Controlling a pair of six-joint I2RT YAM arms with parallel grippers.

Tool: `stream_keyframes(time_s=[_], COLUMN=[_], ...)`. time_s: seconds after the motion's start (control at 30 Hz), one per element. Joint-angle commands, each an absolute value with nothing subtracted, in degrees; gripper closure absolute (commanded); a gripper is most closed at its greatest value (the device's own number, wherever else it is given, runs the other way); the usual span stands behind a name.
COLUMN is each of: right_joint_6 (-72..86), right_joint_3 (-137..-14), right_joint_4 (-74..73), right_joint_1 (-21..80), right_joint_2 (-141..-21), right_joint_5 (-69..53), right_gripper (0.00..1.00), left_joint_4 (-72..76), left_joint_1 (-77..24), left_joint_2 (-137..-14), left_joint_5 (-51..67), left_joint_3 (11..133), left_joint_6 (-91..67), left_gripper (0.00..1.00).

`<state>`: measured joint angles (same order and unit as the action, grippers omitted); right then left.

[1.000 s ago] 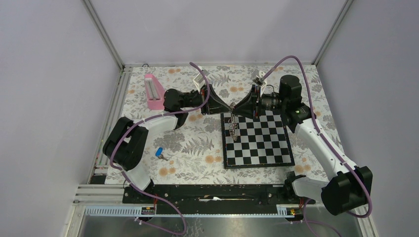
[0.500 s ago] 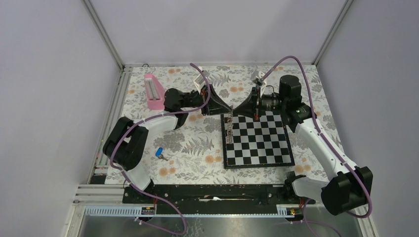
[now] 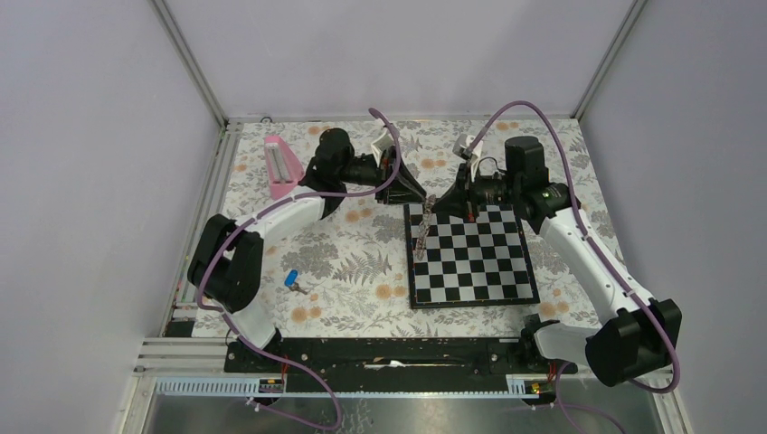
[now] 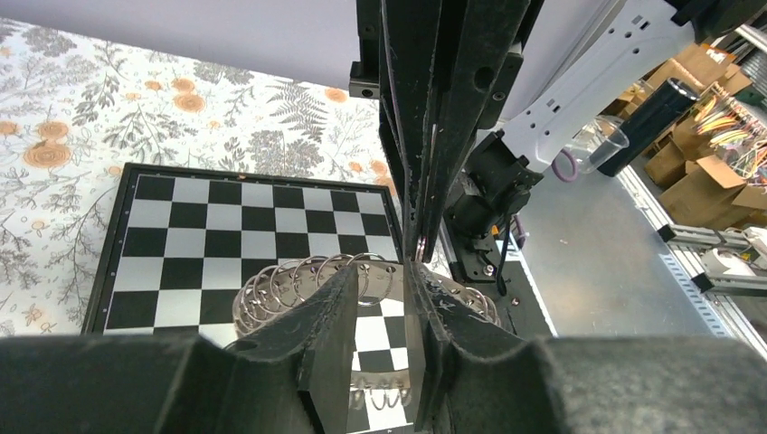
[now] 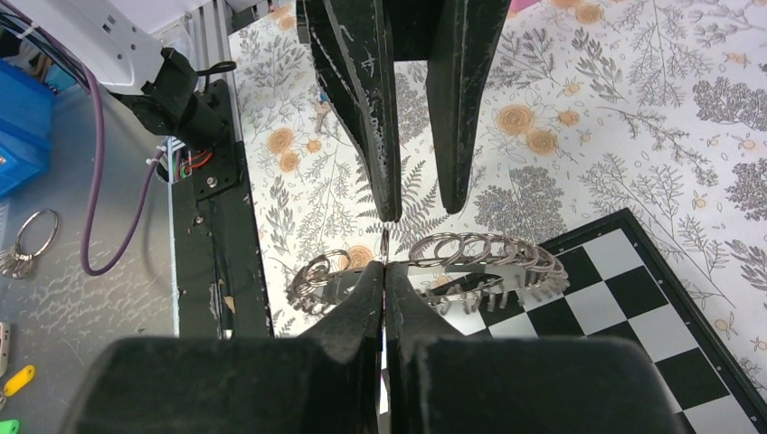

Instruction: Put the keys on the keyring

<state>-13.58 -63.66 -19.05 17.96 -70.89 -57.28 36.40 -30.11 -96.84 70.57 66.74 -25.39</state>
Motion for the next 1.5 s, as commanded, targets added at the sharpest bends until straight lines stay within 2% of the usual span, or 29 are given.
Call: stream_keyframes(time_s=[0.0, 0.17, 0.43, 0.73, 1.03, 1.27, 1.47], right_joint_6=[-16.63, -16.79, -17.62, -21.55, -20.95, -20.4, -19.87], right_joint_3=[-67.7, -67.61, -67.33, -67.15, -67.27, -66.15, -65.41], right_joint_4=[-21.97, -22.22, -22.82, -25.69, -24.86, -23.91, -22.87], right_joint_1=[18.71, 18.86, 18.92, 18.9, 19.67, 20.0, 20.04], right_joint_2=[-71.62, -71.83, -72.53, -71.9, -72.86, -72.64, -71.92], right_joint_5=[-56.37, -55.56, -55.04, -52.92, -53.65, -53.7, -53.87], right_gripper=[1.0, 1.0, 1.0, 1.0, 1.0, 1.0, 1.0], left_joint_4=[20.87, 5.13, -5.89, -20.81, -22.59, -22.68, -22.06], left_joint_1=[-30.91, -32.19, -32.7, -32.68, -34.88, -35.38, -35.65], left_joint_2=[-94.98, -95.36, -95.29, -94.64, -95.53, -96.72, -97.13], left_joint_5=[72.14, 72.1, 71.03, 66.83, 67.59, 67.02, 66.91], left_joint_3=[72.0, 76.4, 80.32, 83.8, 84.94, 86.4, 86.32], left_joint_6=[-10.15, 2.56, 11.96, 27.99, 29.45, 28.84, 27.95], left_gripper=[0.71, 0.71, 0.69, 0.61, 0.58, 0.65, 0.76])
